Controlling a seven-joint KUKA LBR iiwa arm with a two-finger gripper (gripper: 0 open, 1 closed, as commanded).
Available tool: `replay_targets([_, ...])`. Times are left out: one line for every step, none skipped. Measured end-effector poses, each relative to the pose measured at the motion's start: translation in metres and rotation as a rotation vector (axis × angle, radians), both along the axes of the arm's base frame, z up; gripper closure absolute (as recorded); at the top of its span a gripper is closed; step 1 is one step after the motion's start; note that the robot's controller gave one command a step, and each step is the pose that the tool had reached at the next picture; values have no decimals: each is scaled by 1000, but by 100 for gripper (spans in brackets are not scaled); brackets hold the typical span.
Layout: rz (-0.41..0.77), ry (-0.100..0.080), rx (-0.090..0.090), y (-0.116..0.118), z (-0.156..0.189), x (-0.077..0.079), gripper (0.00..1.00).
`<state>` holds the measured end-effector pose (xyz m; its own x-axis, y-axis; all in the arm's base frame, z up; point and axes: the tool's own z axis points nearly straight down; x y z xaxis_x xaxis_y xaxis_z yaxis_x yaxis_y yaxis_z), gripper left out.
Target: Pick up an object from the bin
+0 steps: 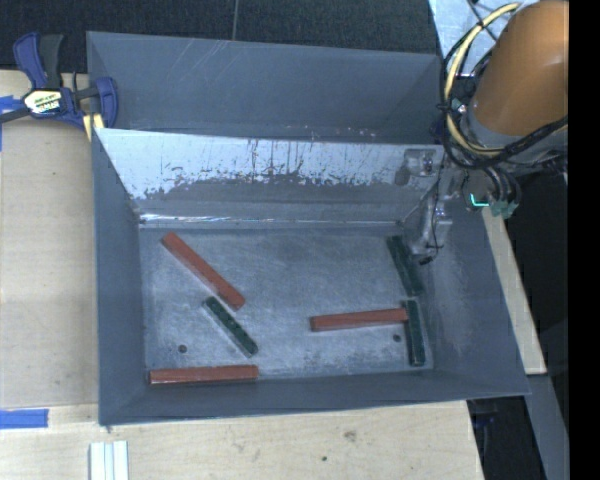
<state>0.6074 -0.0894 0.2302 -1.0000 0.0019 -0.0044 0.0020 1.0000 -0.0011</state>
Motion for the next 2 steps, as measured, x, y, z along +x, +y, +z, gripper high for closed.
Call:
replay_targets([173,4,0,28,-137,-106,0])
replay_targets([175,6,1,31,-162,-108,0])
